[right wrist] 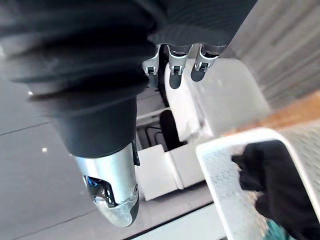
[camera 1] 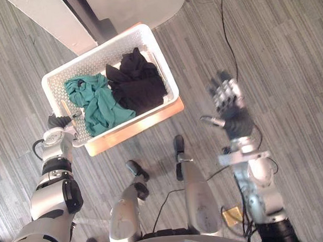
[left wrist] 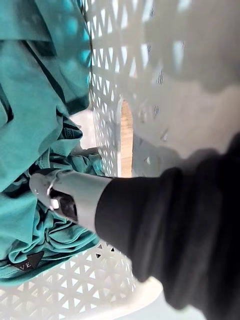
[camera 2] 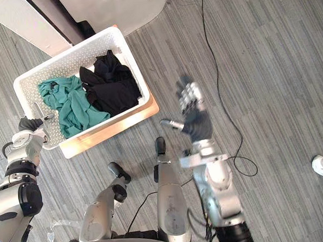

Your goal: Pick up the laundry basket with both hands and put the clothes into the washing machine.

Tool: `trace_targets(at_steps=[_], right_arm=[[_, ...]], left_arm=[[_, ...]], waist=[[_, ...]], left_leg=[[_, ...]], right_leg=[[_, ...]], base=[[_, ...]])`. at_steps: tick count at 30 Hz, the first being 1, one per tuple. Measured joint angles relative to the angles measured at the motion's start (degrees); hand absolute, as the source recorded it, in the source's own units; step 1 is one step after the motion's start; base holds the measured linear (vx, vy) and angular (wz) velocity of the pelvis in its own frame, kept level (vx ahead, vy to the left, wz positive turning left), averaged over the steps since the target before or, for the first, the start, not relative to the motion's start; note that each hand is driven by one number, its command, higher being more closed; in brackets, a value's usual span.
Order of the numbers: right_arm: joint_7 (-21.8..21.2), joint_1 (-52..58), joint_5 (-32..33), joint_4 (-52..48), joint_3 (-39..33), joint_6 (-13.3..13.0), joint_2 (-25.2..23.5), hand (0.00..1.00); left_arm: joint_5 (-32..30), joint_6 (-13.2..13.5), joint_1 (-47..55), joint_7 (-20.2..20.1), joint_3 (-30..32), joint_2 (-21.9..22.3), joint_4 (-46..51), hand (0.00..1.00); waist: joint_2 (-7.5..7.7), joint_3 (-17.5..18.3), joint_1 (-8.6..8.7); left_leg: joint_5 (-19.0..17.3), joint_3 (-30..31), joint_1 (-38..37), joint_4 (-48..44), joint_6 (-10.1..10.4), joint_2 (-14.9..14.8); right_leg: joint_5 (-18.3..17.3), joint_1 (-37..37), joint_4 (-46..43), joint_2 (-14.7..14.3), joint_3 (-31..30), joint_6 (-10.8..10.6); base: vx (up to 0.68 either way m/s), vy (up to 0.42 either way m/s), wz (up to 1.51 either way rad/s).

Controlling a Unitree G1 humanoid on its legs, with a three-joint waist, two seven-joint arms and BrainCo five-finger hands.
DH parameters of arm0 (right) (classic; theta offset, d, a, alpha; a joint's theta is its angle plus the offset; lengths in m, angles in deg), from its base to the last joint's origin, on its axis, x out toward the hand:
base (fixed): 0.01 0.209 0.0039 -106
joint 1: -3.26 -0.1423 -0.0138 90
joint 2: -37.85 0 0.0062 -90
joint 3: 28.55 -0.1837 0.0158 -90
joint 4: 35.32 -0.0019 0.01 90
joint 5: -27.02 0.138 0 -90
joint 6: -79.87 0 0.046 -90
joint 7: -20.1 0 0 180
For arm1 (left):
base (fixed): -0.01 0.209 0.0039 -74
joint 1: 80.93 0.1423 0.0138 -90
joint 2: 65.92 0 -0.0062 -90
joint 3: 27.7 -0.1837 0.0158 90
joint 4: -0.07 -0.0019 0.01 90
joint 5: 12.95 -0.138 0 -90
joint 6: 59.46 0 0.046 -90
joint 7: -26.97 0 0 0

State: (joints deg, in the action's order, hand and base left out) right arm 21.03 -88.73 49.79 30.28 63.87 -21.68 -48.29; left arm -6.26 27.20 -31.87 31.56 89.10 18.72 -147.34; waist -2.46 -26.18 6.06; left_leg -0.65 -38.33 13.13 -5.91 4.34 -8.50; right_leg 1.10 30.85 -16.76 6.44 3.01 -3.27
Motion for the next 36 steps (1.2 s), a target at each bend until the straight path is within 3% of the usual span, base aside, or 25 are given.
trace_targets(at_steps=[2, 8, 16, 21, 28, 36], right_arm=[[1.1, -2.9, -0.7, 0.3, -0.6, 0.2, 1.7, 0.0], [2.2, -15.9, -4.9, 9.9, 0.0, 4.1, 6.9, 0.0], [2.6, -39.8, -7.4, 44.2, 6.0, 11.0, 8.5, 0.0], [-3.8, -54.0, -7.4, 64.4, 9.4, 14.7, 8.6, 0.0], [-8.1, -63.7, -9.7, 77.5, 13.3, 16.8, 6.9, 0.0], [-8.4, -71.0, -14.6, 84.0, 15.9, 16.9, 6.4, 0.0]], left_arm=[[0.0, 0.0, -0.1, 0.0, -0.4, 0.0, -0.1, 0.0], [0.0, -0.1, -2.0, 0.0, -5.1, 0.6, -0.6, 0.0], [2.8, 0.3, -6.0, 0.0, -11.8, 2.3, -0.5, 0.0], [5.5, 1.6, -7.5, -2.4, -14.4, 2.2, -0.6, 0.0], [5.7, 2.5, -9.4, -3.8, -15.4, 1.8, -0.5, 0.0], [5.8, 3.3, -10.1, -4.8, -15.2, 1.5, 0.7, 0.0]], waist=[[0.0, 0.0, 0.01], [-0.02, 0.0, -0.97], [-0.11, 0.1, -2.43], [-0.15, 0.1, -3.01], [-0.32, 0.1, -4.12], [-0.97, 0.1, -4.51]], left_leg=[[0.0, 0.0, 0.0, 0.0, 0.0, 0.0], [0.0, 0.7, 1.3, -1.0, -0.6, -0.2], [1.7, 3.0, 3.9, -0.8, -1.9, 0.2], [2.5, 4.2, 5.7, -0.8, -2.0, 0.3], [4.7, 4.6, 6.9, 1.9, -1.6, 1.0], [5.6, 4.9, 8.7, 2.9, -1.4, 1.1]], right_leg=[[0.5, -0.3, 0.7, -0.1, 0.0, 0.0], [3.0, -1.1, 3.7, 0.1, 0.5, 0.0], [5.0, -0.9, 5.3, 1.1, 2.8, 0.4], [5.6, -0.1, 5.8, 1.4, 4.0, 0.7], [6.0, 1.8, 5.8, 1.5, 4.7, 1.1], [6.8, 3.4, 6.5, 1.5, 5.2, 1.6]], base=[[-0.01, -0.002, -0.02], [-0.04, -0.001, 0.04], [-0.03, 0.005, 0.16], [0.0, 0.006, 0.14], [0.02, -0.006, 0.05], [0.01, -0.003, 0.03]])
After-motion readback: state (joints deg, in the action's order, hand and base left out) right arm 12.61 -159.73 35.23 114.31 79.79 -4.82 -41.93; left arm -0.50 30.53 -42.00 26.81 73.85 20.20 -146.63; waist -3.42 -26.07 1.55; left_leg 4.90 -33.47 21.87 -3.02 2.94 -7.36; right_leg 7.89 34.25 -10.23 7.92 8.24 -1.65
